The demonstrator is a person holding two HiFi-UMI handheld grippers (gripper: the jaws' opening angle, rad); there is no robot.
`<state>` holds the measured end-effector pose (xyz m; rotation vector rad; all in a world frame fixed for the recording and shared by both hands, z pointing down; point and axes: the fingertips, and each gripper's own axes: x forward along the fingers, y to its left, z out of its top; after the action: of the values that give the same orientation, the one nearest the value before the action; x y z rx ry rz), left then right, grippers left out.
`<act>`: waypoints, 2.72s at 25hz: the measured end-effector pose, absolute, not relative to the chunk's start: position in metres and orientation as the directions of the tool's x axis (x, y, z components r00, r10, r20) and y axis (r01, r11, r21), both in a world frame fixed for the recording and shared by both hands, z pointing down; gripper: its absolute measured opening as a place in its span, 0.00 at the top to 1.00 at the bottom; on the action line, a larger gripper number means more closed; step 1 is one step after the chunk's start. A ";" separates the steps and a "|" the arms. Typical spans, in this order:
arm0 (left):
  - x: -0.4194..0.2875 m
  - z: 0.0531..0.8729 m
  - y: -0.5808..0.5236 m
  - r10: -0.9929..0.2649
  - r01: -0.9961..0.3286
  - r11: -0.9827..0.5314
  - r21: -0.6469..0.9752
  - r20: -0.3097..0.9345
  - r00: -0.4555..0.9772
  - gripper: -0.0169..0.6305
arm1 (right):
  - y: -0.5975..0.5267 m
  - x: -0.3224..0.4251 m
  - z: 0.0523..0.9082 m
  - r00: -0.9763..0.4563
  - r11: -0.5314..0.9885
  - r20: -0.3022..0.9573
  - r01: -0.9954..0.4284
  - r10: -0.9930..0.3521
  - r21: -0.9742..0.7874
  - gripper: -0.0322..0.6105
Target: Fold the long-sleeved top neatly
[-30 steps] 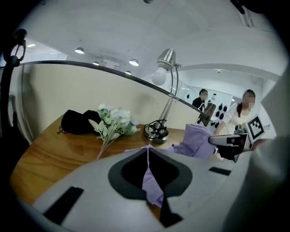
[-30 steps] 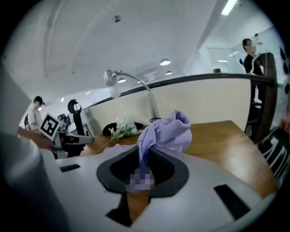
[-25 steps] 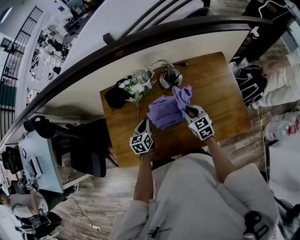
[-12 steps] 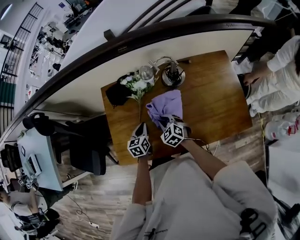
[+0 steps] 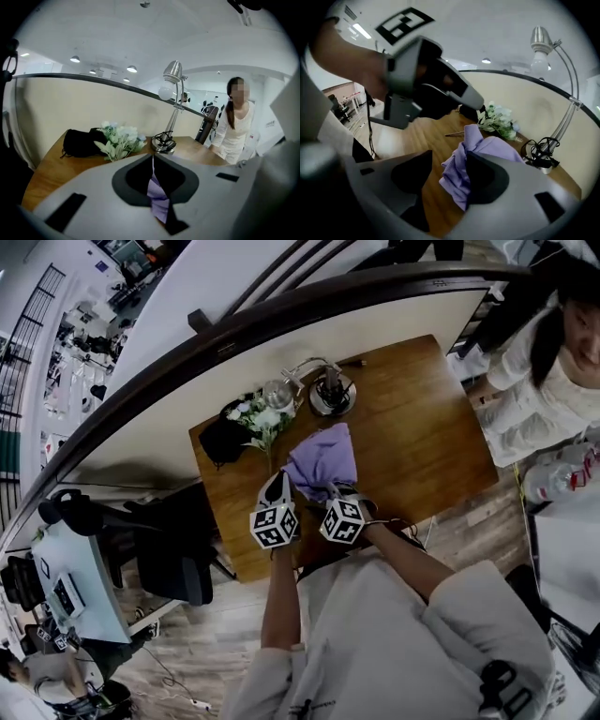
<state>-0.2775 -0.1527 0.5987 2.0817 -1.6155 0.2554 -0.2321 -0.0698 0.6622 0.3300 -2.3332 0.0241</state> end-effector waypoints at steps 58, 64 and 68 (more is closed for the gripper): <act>-0.213 0.705 -0.203 -0.737 -0.939 -0.258 0.226 0.582 0.343 0.93 | -0.076 -0.077 0.731 -0.354 0.835 0.825 -0.499 -0.441 0.232 0.93; -0.212 0.703 -0.203 -0.738 -0.934 -0.247 0.259 0.574 0.354 0.93 | -0.074 -0.076 0.720 -0.380 0.850 0.818 -0.475 -0.433 0.230 0.93; -0.212 0.704 -0.206 -0.739 -0.932 -0.249 0.264 0.570 0.359 0.93 | -0.063 -0.070 0.725 -0.373 0.885 0.846 -0.413 -0.381 0.216 0.94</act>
<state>-0.2124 -0.2057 0.7036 2.0623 -1.4446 0.4462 -0.0705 -0.0632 0.7247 0.5779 -1.9983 0.0385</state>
